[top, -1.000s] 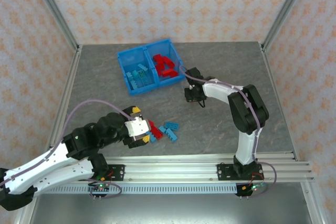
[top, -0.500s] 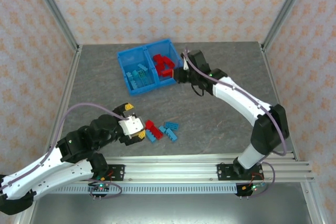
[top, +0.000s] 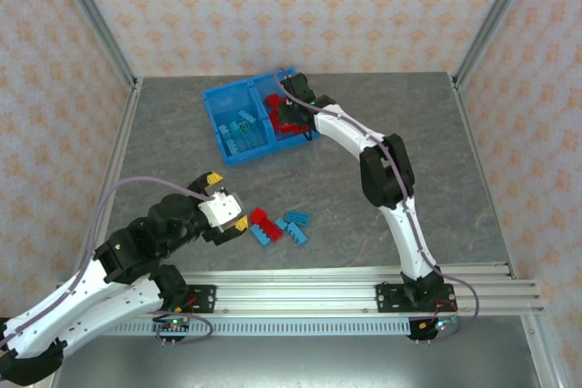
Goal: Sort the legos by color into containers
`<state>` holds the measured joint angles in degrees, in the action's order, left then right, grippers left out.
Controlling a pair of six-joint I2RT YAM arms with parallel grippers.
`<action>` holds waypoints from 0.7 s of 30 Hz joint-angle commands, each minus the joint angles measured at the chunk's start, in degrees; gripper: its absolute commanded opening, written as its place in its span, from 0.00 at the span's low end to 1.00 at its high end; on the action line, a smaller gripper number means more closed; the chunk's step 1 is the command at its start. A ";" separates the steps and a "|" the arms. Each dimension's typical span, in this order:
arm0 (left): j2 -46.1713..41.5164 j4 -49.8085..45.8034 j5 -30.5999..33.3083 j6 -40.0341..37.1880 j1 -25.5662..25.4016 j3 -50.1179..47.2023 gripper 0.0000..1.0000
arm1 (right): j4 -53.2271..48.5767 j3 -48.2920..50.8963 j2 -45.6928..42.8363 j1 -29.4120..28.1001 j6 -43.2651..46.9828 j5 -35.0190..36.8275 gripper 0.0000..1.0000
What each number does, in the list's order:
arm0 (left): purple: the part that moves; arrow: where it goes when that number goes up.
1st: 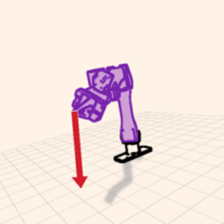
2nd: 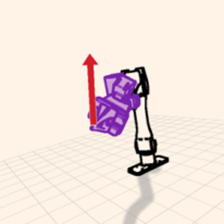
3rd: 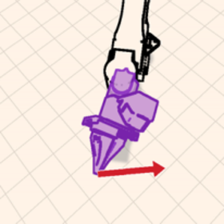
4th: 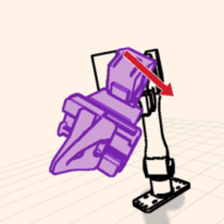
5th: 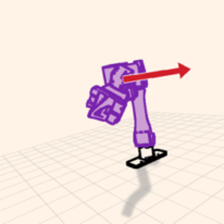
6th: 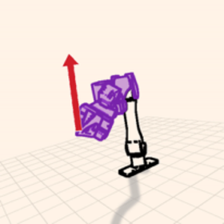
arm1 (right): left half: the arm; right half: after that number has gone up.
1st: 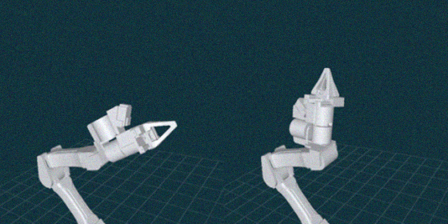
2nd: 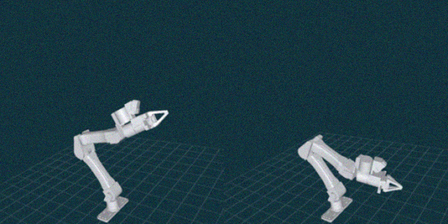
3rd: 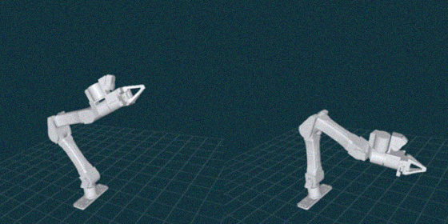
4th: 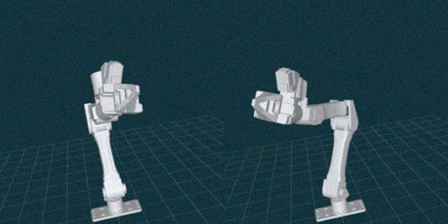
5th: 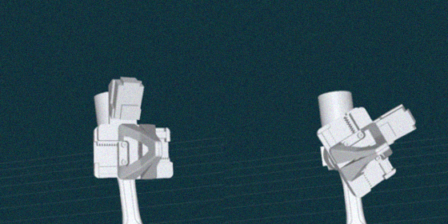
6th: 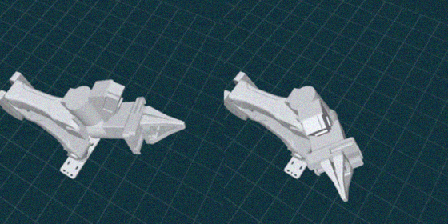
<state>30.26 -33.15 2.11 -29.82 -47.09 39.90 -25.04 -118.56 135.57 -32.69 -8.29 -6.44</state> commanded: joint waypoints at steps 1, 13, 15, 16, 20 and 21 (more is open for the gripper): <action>0.89 0.96 -1.44 1.17 0.46 0.27 0.99 | -2.69 -5.91 1.99 0.34 -0.20 2.54 0.26; 0.93 0.28 -2.10 1.78 0.42 0.70 0.99 | -9.83 -7.66 -6.01 -0.33 -0.58 1.66 0.46; 1.11 0.19 -2.11 1.89 0.44 0.88 0.99 | -7.90 0.08 -12.63 -1.11 -0.52 0.61 0.46; 1.17 0.10 -2.11 1.99 0.45 0.87 0.99 | -6.16 6.11 -16.85 -1.73 -0.65 -0.34 0.46; 1.12 -0.33 -1.63 2.22 0.42 1.18 0.99 | -0.47 29.98 -34.53 -4.66 -0.43 -5.04 0.49; 1.12 -0.39 -1.41 2.38 0.42 1.19 0.99 | 0.15 35.74 -38.76 -5.64 -0.51 -5.75 0.50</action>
<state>31.29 -33.17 0.45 -28.45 -47.09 39.92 -27.55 -93.36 107.22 -35.46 -8.91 -8.71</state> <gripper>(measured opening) 0.995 0.492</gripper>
